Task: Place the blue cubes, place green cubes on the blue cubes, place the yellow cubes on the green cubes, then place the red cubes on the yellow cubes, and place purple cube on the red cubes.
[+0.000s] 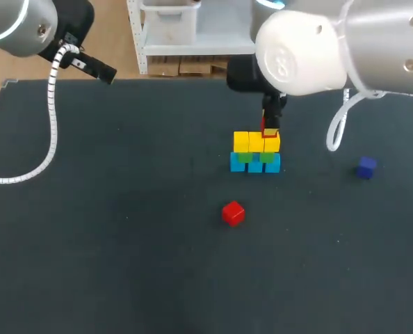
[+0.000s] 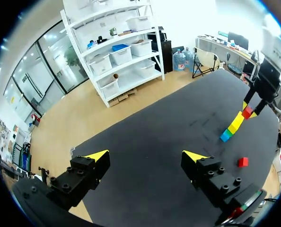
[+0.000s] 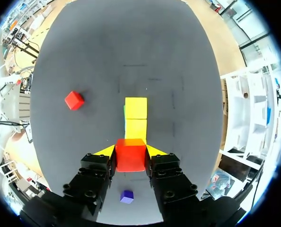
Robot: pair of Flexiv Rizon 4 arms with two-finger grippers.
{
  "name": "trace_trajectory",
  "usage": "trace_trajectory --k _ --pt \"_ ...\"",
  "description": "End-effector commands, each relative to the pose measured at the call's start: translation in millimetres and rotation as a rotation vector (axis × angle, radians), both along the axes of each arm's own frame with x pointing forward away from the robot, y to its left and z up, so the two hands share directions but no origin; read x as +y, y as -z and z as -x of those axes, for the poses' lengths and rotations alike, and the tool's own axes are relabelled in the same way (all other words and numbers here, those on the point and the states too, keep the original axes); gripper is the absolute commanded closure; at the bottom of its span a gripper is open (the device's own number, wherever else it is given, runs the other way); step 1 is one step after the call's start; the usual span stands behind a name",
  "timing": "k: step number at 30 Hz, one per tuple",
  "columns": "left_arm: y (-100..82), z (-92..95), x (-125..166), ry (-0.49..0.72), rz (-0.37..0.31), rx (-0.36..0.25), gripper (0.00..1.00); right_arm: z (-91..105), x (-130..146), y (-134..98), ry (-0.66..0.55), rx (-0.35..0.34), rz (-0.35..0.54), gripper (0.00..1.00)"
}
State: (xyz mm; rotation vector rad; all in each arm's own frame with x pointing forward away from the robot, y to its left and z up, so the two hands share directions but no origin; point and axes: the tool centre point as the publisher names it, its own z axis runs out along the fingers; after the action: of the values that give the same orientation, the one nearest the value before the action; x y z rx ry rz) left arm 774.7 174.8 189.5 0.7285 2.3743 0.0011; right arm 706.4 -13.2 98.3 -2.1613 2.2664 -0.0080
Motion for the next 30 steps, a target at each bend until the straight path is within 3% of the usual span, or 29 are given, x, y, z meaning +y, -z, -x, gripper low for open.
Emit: trace_trajectory --k 1,30 --pt "0.3 -1.3 0.5 0.003 0.002 0.000 0.00 -2.8 1.8 2.7 0.011 0.007 -0.004 1.00" --pt "0.3 -1.3 0.5 0.003 0.002 0.000 0.00 -10.0 6.3 15.5 0.007 0.025 0.000 1.00"
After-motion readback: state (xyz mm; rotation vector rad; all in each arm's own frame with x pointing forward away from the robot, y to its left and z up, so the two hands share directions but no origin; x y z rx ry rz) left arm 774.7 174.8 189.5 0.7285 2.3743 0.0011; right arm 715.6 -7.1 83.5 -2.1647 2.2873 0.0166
